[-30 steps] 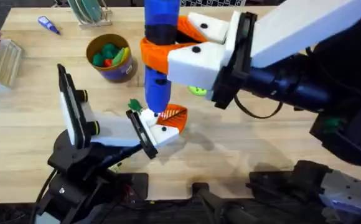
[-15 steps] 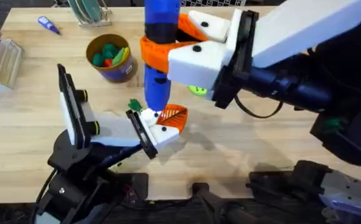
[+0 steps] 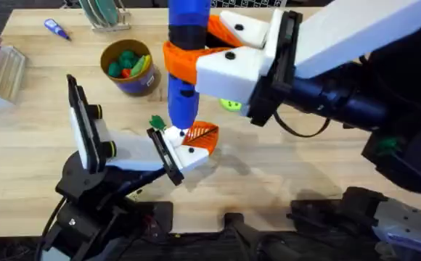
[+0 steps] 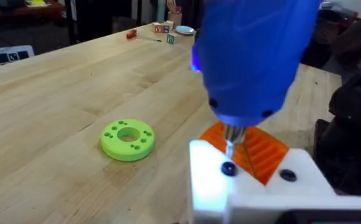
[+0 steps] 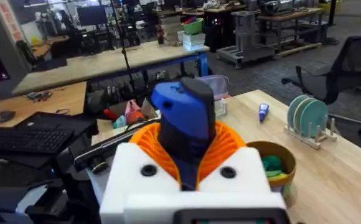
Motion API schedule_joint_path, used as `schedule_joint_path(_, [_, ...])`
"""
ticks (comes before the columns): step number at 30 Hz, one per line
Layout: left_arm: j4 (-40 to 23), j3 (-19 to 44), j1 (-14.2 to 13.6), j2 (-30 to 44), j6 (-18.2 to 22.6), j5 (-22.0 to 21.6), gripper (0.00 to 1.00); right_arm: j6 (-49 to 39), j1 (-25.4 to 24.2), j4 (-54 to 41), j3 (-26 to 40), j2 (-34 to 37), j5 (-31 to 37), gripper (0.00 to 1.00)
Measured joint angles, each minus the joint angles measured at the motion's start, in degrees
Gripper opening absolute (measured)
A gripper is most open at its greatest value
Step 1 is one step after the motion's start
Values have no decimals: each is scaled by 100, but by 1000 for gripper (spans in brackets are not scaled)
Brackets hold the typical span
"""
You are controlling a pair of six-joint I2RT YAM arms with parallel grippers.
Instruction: Pick up the gripper from the table and insert it into the empty holder that is missing its gripper. Then pick up a screw, insert it into the mounting hole, and use the screwdriver to tighten it. Finally, clean up the table by picking up the vegetable and placing it into the bucket.
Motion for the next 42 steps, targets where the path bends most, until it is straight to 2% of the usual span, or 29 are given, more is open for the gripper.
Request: schedule_joint_path(42, [-1, 0, 0, 0, 0, 3, 6, 24, -13, 8, 0, 38, -127, 89])
